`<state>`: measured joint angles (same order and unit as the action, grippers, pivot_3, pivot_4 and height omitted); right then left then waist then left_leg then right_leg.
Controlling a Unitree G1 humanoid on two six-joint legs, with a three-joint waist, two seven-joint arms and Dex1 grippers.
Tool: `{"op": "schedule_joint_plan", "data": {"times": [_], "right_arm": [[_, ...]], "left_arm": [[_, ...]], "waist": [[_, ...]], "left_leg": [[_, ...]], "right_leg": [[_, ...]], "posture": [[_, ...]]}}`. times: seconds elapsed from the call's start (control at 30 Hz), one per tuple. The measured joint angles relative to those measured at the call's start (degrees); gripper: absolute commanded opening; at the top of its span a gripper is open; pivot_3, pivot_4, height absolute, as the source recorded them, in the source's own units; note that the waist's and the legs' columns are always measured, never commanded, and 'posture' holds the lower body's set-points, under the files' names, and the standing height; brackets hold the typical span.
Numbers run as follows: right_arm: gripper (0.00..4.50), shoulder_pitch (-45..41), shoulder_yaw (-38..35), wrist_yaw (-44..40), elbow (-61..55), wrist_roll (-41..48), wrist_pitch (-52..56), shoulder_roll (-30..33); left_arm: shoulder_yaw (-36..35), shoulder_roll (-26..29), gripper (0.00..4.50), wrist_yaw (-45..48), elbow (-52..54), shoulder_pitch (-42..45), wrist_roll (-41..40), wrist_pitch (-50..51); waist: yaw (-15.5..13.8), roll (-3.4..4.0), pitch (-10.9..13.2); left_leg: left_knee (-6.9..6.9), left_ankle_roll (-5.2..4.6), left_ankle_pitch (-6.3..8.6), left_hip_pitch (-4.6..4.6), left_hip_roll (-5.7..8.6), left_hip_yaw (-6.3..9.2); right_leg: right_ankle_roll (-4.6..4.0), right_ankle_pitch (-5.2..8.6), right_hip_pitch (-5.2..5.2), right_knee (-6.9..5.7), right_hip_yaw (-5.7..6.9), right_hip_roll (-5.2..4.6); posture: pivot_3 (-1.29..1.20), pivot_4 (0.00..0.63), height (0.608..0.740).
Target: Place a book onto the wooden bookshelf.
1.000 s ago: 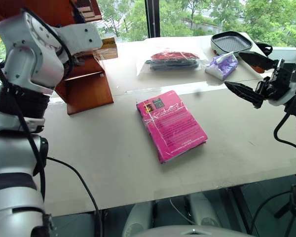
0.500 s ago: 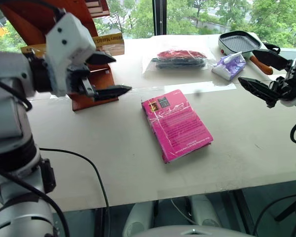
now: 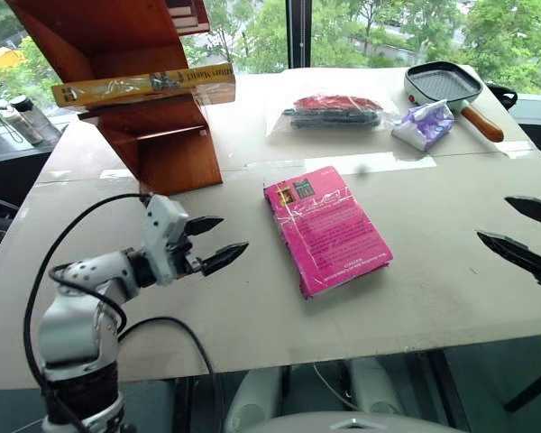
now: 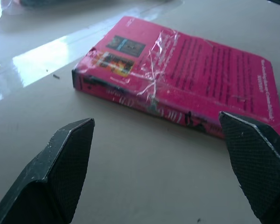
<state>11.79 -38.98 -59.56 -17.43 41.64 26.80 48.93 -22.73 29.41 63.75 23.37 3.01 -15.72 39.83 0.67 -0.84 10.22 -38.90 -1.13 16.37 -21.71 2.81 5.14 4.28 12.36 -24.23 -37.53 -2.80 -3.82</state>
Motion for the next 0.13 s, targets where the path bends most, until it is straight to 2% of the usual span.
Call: {"op": "schedule_joint_plan", "data": {"times": [0.13], "right_arm": [[4.5, 7.43, -0.4, -0.64, -0.36, -3.93, -1.05, -0.09]], "left_arm": [[0.28, 1.15, 4.4, -0.87, -1.89, -5.99, -0.43, -5.89]], "waist": [[0.05, 0.02, -0.02]], "left_leg": [[0.0, -0.03, 0.01, 0.34, -0.06, 0.05]], "right_leg": [[-0.09, 0.08, 0.54, 0.36, 0.13, 0.03]], "posture": [[0.0, 0.15, 0.74]]}}
